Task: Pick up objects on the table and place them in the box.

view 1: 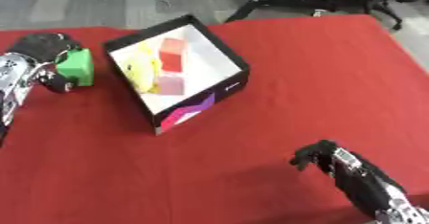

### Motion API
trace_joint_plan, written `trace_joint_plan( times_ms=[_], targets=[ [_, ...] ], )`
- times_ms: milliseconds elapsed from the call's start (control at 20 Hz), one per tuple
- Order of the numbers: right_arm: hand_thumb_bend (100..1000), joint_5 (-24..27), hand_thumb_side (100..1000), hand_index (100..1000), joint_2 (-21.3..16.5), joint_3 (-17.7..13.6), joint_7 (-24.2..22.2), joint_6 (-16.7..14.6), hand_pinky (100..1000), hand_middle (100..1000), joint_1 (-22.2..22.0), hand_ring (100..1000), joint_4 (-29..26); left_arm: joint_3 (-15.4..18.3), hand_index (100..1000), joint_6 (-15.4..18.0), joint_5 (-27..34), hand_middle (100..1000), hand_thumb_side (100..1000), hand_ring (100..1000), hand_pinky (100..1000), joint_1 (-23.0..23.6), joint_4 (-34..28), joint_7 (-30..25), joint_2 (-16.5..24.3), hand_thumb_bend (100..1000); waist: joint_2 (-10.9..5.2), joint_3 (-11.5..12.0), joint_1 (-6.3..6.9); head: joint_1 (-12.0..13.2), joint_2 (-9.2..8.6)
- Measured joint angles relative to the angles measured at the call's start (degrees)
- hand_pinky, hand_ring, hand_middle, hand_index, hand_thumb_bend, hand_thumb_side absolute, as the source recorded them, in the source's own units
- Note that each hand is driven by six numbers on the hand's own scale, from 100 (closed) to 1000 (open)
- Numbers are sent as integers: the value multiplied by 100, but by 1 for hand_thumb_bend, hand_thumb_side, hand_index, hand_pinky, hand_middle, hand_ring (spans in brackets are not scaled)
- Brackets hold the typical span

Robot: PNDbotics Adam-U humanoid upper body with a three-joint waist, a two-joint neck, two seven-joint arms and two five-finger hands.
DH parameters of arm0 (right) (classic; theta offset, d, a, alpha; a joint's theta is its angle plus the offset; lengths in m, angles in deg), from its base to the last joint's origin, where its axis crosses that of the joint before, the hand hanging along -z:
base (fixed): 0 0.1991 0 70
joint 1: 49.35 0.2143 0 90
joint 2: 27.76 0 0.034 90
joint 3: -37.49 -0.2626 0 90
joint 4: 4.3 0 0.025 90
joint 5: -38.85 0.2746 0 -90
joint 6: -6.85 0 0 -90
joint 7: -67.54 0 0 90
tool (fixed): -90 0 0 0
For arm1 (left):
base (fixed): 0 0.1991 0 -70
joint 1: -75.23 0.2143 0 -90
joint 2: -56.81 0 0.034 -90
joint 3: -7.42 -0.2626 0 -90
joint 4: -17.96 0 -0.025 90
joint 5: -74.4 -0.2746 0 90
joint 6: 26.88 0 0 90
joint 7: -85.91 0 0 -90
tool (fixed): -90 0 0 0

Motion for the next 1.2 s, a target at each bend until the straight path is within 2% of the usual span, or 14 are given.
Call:
trace_joint_plan(
  times_ms=[150,400,600,1200],
  targets=[
    [100,0,1000,706,0,0,0,0,1000,512,-1,750,0,-3,672,-88,119,487,101,494,709,-93,-246,143,117,226,0,-1,0,-17,0],
    [100,0,1000,706,0,-1,0,0,1000,512,-8,750,0,-29,674,-196,525,474,100,484,715,-295,-786,229,338,151,0,7,0,-40,0],
    [100,0,1000,706,-1,0,-6,-6,1000,512,-53,750,2,-108,676,-288,960,472,102,483,718,-465,-1135,158,331,107,0,32,0,-43,0],
    [100,1,1000,706,-2,33,-28,-19,1000,512,-17,750,30,-671,718,-124,1406,515,125,523,736,-702,-1340,-87,-575,100,-1,-83,0,-3,0]
  ],
)
